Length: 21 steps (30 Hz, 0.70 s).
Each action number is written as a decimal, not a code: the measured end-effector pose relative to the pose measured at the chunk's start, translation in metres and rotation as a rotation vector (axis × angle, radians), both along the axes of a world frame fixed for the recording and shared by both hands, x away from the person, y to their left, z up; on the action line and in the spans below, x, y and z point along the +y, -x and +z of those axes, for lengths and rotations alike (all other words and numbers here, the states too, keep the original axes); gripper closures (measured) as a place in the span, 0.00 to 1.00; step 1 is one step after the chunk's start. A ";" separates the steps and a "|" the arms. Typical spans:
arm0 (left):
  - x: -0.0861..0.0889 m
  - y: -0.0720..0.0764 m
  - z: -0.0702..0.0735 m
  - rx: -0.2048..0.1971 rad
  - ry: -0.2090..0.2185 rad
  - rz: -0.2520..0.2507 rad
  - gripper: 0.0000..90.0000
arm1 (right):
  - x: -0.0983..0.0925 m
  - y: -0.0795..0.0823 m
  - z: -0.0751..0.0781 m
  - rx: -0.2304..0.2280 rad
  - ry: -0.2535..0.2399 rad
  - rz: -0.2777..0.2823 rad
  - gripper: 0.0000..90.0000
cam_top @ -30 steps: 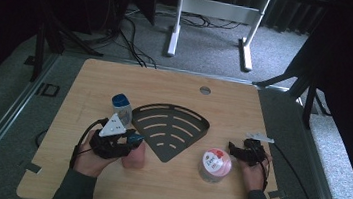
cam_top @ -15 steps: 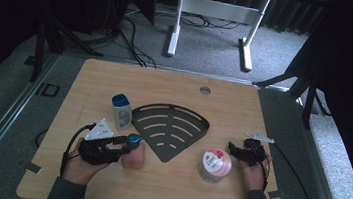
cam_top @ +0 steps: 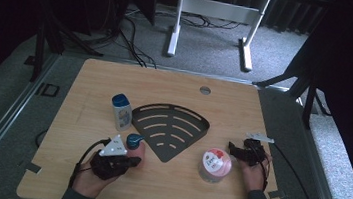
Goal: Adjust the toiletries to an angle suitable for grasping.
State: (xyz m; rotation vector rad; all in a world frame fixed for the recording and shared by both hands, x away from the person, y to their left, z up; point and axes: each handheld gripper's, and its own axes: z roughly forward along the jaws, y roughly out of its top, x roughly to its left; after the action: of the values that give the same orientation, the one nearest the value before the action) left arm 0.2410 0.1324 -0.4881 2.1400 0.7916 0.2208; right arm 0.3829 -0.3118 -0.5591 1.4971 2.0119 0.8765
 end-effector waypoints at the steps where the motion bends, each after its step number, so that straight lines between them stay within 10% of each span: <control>1: -0.004 -0.001 -0.004 0.008 -0.010 -0.008 1.00 | 0.000 0.000 0.000 0.000 0.000 0.000 0.26; 8: -0.013 -0.004 -0.016 0.011 -0.091 0.012 1.00 | 0.000 0.000 0.000 0.000 0.001 0.001 0.26; 21: 0.029 -0.010 -0.022 0.025 -0.118 0.159 1.00 | 0.000 0.000 0.000 0.000 0.001 0.001 0.26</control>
State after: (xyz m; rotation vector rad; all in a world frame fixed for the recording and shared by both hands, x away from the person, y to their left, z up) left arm 0.2512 0.1610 -0.5104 2.1943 0.9869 0.3315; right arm 0.3829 -0.3118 -0.5591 1.4962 2.0126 0.8757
